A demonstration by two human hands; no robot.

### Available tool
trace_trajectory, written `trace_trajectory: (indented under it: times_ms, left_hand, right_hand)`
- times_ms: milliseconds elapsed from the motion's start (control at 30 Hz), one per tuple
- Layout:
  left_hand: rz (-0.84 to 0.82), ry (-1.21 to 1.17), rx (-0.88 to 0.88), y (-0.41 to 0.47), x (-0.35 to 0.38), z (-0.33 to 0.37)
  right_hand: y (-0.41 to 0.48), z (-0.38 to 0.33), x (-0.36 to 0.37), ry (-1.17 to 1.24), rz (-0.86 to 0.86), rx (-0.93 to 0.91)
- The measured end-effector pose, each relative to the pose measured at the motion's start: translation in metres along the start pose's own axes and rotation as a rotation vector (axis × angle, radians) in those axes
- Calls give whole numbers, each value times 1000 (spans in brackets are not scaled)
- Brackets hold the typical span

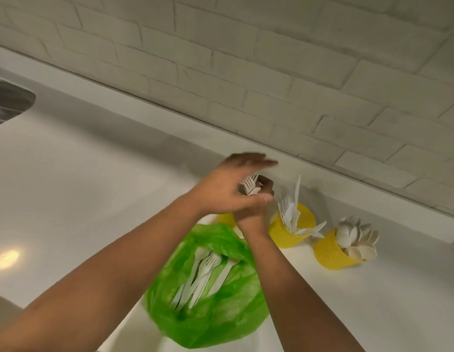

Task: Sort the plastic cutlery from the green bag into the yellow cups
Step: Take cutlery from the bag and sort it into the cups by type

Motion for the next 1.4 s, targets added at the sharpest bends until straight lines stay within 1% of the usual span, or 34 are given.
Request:
trace_trajectory:
  times_ms: [33, 100, 167, 233, 300, 333, 367, 433, 467, 500, 533, 567, 600, 633, 667, 700, 733, 833, 867, 967, 1033, 1100, 1133, 1200, 1233, 1267, 1300, 1333, 1367, 1400]
  left_hand:
    - [-49, 68, 10, 4, 15, -1]
    - [-112, 120, -20, 1, 34, -13]
    - [-123, 153, -1, -2, 37, -20]
    - [-127, 225, 7, 0, 37, -20]
    - [-130, 258, -40, 2, 37, -21]
    - [-152, 220, -64, 1, 39, -20]
    - [-187, 144, -75, 0, 40, -18]
    - [-241, -23, -92, -3, 42, -17]
    - [-210, -72, -119, -5, 39, -20]
    - [-135, -79, -160, -6, 34, -26]
    - [-58, -27, -208, -8, 28, -36]
    - [-35, 65, -244, -11, 26, -45]
    - [-83, 151, -261, -15, 31, -52]
    - [-156, 179, -259, -18, 39, -57]
    - [-206, 142, -259, -21, 46, -58]
    - [-215, 80, -268, -24, 50, -59]
    - [-187, 19, -292, -25, 49, -61]
    - [18, -107, -418, -28, 39, -68]
    - [55, -134, -455, -30, 37, -70]
    - [26, -168, -517, -38, 40, -77]
    - [70, -222, -565, -43, 34, -78]
    - [215, -229, -610, -45, 14, -72]
    - [320, -210, -623, -49, 0, -65]
    - [509, -234, -590, -62, -27, -38]
    - [549, -283, -557, -70, -37, -21]
    - [524, -332, -539, -80, -41, -5]
    - [426, -374, -559, -91, -39, 8]
    - [267, -422, -605, -104, -33, 20]
    - [69, -480, -673, -119, -21, 29]
    - [-153, -525, -761, -138, -6, 38]
  right_hand:
    - [-3, 1, 1, -1, -17, -9]
    - [-6, -4, -1, 2, -38, -99]
    - [-8, -11, -5, -8, -70, -174]
    - [-10, -7, -14, 9, -54, -159]
    - [-17, -5, -23, 16, -23, -173]
    - [-21, -4, -26, 1, -22, -213]
    - [-25, -9, -27, -39, -30, -271]
    - [-28, -15, -22, -198, -39, -360]
    - [-26, -13, -18, -306, -27, -361]
    - [-25, -10, -14, -413, -23, -336]
    - [-23, -8, -11, -497, -27, -315]
    - [-23, -8, -9, -551, -36, -306]
    - [-21, -9, -10, -580, -31, -320]
    - [-20, -15, -12, -590, -24, -349]
    - [-20, -21, -14, -579, -26, -377]
    - [-19, -27, -16, -556, -40, -393]
    - [-18, -29, -14, -537, -63, -405]
    - [-14, -30, -4, -565, -124, -394]
    - [-11, -29, -4, -559, -119, -391]
    - [2, -31, -6, -516, -107, -416]
    - [9, -27, 4, -585, -213, -402]
    - [10, -22, 10, -654, -312, -382]
    - [9, -24, 9, -669, -314, -388]
    - [0, -42, -7, -604, -250, -421]
    - [-7, -55, -22, -510, -194, -447]
    - [-18, -67, -37, -383, -144, -473]
    - [-31, -76, -53, -236, -140, -480]
    - [-45, -78, -61, -111, -222, -455]
    - [-61, -74, -59, -53, -387, -397]
    - [-79, -61, -49, -60, -606, -317]
Point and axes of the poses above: each hand's wrist, its own y-axis towards the middle knuckle, its own x-axis out of the palm, z = x × y, the point moved 8 cm from there along y, towards the middle knuckle, and after that the axes turned 6 degrees about x, right-handed, at the moved point
